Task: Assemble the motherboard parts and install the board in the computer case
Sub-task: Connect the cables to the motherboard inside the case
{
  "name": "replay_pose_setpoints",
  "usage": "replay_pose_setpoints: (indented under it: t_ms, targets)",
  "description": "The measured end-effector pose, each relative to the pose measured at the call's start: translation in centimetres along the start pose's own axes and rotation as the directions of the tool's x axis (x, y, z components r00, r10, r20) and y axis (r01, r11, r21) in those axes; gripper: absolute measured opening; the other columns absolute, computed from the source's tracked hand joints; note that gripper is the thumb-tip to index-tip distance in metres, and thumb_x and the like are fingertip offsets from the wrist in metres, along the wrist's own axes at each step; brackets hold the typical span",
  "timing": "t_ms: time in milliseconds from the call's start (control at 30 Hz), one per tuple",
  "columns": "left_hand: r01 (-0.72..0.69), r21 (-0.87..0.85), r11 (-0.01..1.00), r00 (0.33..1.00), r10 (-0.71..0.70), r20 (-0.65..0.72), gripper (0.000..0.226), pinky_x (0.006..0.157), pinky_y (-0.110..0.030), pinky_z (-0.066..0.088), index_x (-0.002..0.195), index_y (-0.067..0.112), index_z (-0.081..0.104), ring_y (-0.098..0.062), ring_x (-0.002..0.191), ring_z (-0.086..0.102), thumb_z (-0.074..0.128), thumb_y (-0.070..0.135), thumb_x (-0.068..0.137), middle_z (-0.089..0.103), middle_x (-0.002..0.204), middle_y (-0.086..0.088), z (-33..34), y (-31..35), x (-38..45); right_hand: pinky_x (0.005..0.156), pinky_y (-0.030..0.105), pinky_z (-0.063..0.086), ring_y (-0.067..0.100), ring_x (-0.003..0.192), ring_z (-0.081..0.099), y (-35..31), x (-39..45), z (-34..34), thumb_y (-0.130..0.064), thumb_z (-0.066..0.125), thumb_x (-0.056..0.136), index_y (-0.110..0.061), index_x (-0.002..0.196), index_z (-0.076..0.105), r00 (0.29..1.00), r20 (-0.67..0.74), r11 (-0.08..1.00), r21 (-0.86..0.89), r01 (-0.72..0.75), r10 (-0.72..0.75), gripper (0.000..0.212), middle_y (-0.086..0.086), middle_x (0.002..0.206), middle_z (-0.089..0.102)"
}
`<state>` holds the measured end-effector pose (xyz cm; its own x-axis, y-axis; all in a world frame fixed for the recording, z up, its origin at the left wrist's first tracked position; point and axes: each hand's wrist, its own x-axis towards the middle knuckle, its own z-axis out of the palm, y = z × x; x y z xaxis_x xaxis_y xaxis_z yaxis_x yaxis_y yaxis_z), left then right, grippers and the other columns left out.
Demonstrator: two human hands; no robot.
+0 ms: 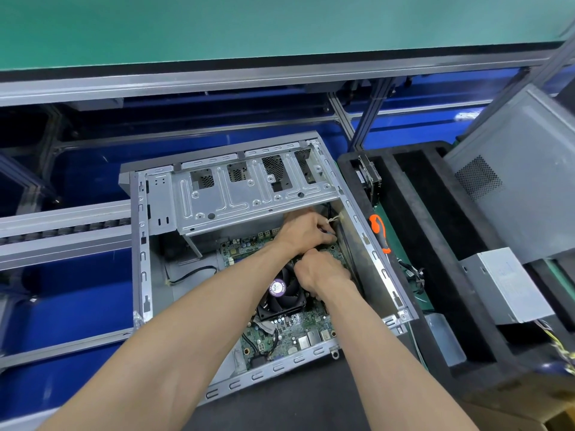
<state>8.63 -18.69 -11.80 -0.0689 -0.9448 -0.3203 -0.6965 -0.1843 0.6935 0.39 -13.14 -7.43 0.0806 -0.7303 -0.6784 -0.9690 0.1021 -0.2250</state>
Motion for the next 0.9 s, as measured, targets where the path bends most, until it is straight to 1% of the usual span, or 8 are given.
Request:
replay_pose_setpoints:
  t_ms: [67, 167, 233, 300, 433, 633, 800, 900]
  targets:
    - [-0.031, 0.006, 1.0, 0.999, 0.031, 0.017, 0.01, 0.054, -0.016, 0.034, 0.083, 0.035, 0.076, 0.006, 0.069, 0.055, 0.078, 0.043, 0.078, 0.068, 0.08, 0.02, 0.08, 0.25, -0.08, 0.092, 0.046, 0.054, 0.034, 0.1, 0.066, 0.03, -0.03, -0.05, -0.019, 0.036, 0.094, -0.009, 0.117, 0.051, 0.999, 0.047, 0.999, 0.042, -0.014, 0.012, 0.029, 0.018, 0.113, 0.065]
    - [-0.074, 0.019, 0.997, 0.997, 0.073, 0.022, 0.014, 0.062, -0.021, 0.039, 0.087, 0.03, 0.08, -0.004, 0.075, 0.06, 0.082, 0.038, 0.076, 0.073, 0.083, 0.014, 0.45, 0.41, 0.03, 0.063, 0.034, 0.056, 0.028, 0.06, 0.065, 0.07, -0.07, -0.05, -0.012, 0.036, 0.089, -0.007, 0.108, 0.053, 0.995, 0.092, 0.991, 0.122, -0.049, 0.038, 0.026, 0.018, 0.091, 0.067]
    - [-0.089, 0.02, 0.996, 0.996, 0.089, 0.021, 0.015, 0.068, -0.021, 0.04, 0.088, 0.027, 0.08, -0.003, 0.073, 0.058, 0.084, 0.035, 0.075, 0.07, 0.075, 0.016, 0.58, 0.45, -0.01, 0.049, 0.027, 0.049, 0.025, 0.05, 0.061, 0.15, -0.04, -0.08, -0.011, 0.037, 0.088, -0.003, 0.11, 0.058, 0.993, 0.11, 0.989, 0.134, -0.058, 0.044, 0.031, 0.017, 0.084, 0.067]
    - [-0.108, 0.032, 0.994, 0.994, 0.108, 0.001, 0.015, 0.073, -0.023, 0.044, 0.087, 0.027, 0.081, -0.005, 0.074, 0.058, 0.085, 0.034, 0.074, 0.069, 0.072, 0.016, 0.66, 0.41, -0.01, 0.046, 0.026, 0.046, 0.024, 0.047, 0.059, 0.11, -0.06, -0.16, -0.012, 0.038, 0.09, -0.002, 0.111, 0.059, 0.992, 0.121, 0.988, 0.138, -0.063, 0.047, 0.032, 0.016, 0.081, 0.066]
    - [-0.117, 0.038, 0.992, 0.992, 0.118, -0.038, 0.014, 0.082, -0.028, 0.049, 0.087, 0.028, 0.081, -0.011, 0.085, 0.057, 0.083, 0.035, 0.074, 0.069, 0.075, 0.013, 0.52, 0.38, -0.27, 0.051, 0.027, 0.047, 0.023, 0.044, 0.057, -0.05, -0.1, -0.14, -0.011, 0.037, 0.089, -0.002, 0.103, 0.058, 0.993, 0.111, 0.991, 0.121, -0.054, 0.041, 0.026, 0.017, 0.075, 0.065]
    - [-0.134, 0.073, 0.988, 0.991, 0.135, -0.002, 0.011, 0.091, -0.035, 0.045, 0.083, 0.028, 0.081, -0.018, 0.092, 0.061, 0.082, 0.034, 0.074, 0.075, 0.081, 0.009, 0.37, 0.71, -0.34, 0.065, 0.036, 0.052, 0.026, 0.051, 0.059, -0.03, -0.05, -0.08, -0.01, 0.036, 0.09, 0.0, 0.104, 0.059, 0.994, 0.095, 0.989, 0.134, -0.062, 0.05, 0.028, 0.019, 0.083, 0.068]
    - [-0.167, 0.132, 0.977, 0.985, 0.171, -0.018, 0.011, 0.091, -0.031, 0.041, 0.078, 0.028, 0.08, -0.011, 0.082, 0.058, 0.085, 0.034, 0.071, 0.059, 0.058, 0.024, 0.48, 0.73, -0.29, 0.073, 0.041, 0.056, 0.029, 0.06, 0.063, -0.02, -0.05, -0.01, -0.01, 0.036, 0.09, 0.001, 0.102, 0.06, 0.993, 0.1, 0.986, 0.152, -0.07, 0.055, 0.029, 0.02, 0.088, 0.069]
    - [-0.176, 0.138, 0.975, 0.983, 0.181, -0.026, 0.012, 0.092, -0.033, 0.037, 0.077, 0.03, 0.08, -0.012, 0.085, 0.057, 0.085, 0.037, 0.07, 0.056, 0.057, 0.026, 0.48, 0.8, -0.3, 0.07, 0.04, 0.056, 0.029, 0.059, 0.063, -0.04, -0.03, 0.01, -0.011, 0.036, 0.091, 0.0, 0.098, 0.059, 0.994, 0.099, 0.987, 0.145, -0.066, 0.052, 0.026, 0.019, 0.086, 0.068]
